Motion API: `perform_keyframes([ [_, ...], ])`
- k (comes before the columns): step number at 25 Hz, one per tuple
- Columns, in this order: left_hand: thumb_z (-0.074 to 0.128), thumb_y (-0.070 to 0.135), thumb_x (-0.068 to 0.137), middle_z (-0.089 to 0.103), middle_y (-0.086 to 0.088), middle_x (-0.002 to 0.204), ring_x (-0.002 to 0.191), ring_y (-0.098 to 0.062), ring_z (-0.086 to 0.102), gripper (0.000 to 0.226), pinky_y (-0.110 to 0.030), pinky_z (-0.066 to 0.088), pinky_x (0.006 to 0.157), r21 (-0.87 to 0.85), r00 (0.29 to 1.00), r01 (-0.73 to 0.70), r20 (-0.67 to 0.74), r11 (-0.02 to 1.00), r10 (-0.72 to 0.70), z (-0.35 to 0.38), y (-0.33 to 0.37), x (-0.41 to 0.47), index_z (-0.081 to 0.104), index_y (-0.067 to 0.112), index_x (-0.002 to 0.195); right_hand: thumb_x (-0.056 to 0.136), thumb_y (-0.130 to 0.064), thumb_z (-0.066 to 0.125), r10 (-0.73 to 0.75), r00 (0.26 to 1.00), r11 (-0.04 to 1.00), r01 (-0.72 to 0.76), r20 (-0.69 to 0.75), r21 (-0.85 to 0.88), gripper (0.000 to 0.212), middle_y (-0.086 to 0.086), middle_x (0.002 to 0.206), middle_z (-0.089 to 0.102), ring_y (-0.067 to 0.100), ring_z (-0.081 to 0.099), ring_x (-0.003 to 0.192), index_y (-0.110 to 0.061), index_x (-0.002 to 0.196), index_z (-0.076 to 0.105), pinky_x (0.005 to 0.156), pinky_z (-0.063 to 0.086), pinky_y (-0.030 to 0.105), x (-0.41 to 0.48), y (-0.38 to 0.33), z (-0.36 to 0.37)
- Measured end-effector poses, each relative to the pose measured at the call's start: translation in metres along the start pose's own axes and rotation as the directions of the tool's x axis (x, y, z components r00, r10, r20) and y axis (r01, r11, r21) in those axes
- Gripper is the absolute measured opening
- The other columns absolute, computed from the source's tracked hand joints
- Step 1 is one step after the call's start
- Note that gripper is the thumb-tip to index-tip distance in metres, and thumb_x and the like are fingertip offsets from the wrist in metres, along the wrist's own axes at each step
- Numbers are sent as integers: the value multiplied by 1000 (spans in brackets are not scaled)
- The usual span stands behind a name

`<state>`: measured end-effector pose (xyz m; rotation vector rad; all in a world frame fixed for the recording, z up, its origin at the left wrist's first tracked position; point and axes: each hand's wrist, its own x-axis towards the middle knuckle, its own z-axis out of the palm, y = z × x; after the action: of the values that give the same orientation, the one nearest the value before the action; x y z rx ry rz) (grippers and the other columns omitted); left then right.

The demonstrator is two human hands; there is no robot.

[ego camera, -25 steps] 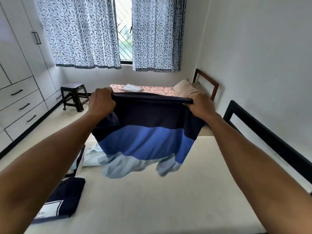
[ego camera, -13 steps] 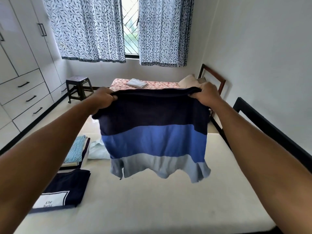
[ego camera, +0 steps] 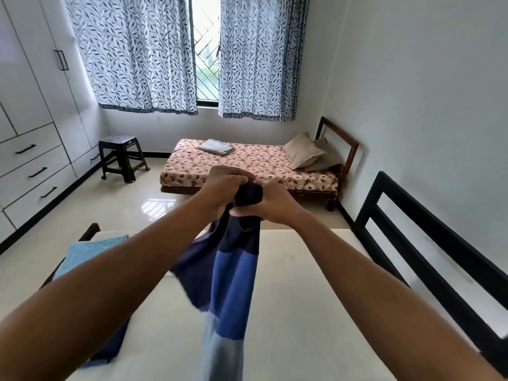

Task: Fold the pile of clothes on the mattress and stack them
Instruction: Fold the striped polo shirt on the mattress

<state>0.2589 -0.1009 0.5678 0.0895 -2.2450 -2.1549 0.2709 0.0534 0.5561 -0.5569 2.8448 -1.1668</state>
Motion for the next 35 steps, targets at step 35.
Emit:
perform_keyframes([
  [35, 67, 12, 82, 64, 1, 69, 68, -18, 59, 10, -36, 50, 65, 529, 941, -2, 288, 849, -178, -11, -172, -13, 70, 8, 74, 87, -30, 78, -142, 889, 984, 173, -435, 33, 1, -13, 81, 74, 4, 66, 82, -30, 87, 79, 80, 54, 32, 39, 55, -82],
])
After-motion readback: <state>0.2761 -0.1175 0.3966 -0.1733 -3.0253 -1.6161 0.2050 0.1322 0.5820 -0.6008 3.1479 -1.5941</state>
